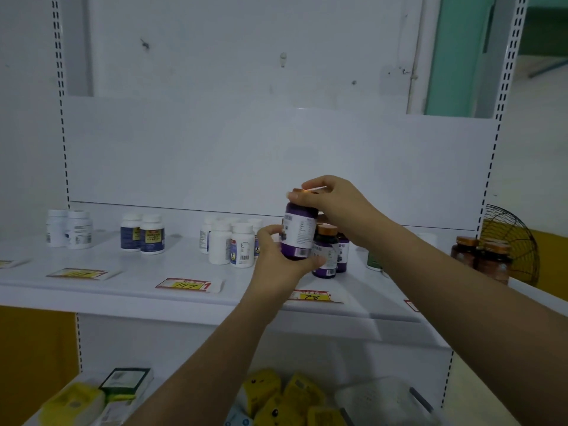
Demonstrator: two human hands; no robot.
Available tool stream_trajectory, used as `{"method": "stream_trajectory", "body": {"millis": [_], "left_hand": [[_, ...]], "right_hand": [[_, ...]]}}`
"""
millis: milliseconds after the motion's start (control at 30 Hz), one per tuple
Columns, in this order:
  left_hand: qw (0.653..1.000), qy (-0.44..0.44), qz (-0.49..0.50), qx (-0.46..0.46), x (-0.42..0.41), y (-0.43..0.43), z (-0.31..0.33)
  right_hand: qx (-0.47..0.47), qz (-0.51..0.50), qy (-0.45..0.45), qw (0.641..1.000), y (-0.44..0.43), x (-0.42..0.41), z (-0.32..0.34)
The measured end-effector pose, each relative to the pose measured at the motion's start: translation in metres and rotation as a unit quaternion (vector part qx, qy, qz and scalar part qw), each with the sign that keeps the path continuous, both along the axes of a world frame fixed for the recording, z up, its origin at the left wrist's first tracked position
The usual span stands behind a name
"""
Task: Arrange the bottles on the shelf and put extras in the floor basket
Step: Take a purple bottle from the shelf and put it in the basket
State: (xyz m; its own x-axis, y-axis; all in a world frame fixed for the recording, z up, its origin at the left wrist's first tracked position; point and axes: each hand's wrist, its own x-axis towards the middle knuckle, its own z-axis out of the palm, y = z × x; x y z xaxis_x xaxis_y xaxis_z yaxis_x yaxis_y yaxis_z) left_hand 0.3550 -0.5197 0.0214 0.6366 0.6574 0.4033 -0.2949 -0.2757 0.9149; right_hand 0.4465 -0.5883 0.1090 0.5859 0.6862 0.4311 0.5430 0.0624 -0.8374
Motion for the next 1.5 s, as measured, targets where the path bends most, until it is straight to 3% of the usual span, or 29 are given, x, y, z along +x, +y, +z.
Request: {"method": "stream_trajectory", "body": {"millis": [133, 300, 500, 800, 1033, 1167, 1367, 1500], "left_hand": [[0.994, 0.028, -0.096, -0.042, -0.012, 0.008, -0.001], [0.999, 0.027, 0.007, 0.039, -0.014, 0.01, 0.001], [0.993, 0.036, 0.091, 0.063, -0.008, 0.009, 0.0], [0.99, 0.064, 0.096, 0.087, -0.042, 0.035, 0.004], [0.966, 0.08, 0.223, 0.107, -0.105, 0.078, -0.004], [0.914, 0.146, 0.348, 0.148, -0.162, 0.107, -0.016], [0.727, 0.418, 0.482, 0.255, -0.281, 0.156, -0.038], [0.65, 0.521, 0.498, 0.24, -0.356, 0.178, -0.06]], "right_hand": [[-0.009, 0.081, 0.003, 0.997, -0.005, 0.003, 0.002], [-0.002, 0.149, 0.059, 0.987, -0.005, 0.004, -0.001], [-0.027, 0.096, 0.018, 0.995, -0.002, 0.001, -0.01], [-0.014, 0.172, -0.018, 0.985, 0.025, -0.02, -0.008], [-0.043, 0.216, -0.099, 0.97, 0.094, -0.082, -0.014], [-0.041, 0.269, -0.133, 0.953, 0.142, -0.137, -0.022], [-0.017, 0.31, -0.17, 0.935, 0.207, -0.237, -0.045], [-0.044, 0.332, -0.218, 0.917, 0.25, -0.299, -0.064]]}}
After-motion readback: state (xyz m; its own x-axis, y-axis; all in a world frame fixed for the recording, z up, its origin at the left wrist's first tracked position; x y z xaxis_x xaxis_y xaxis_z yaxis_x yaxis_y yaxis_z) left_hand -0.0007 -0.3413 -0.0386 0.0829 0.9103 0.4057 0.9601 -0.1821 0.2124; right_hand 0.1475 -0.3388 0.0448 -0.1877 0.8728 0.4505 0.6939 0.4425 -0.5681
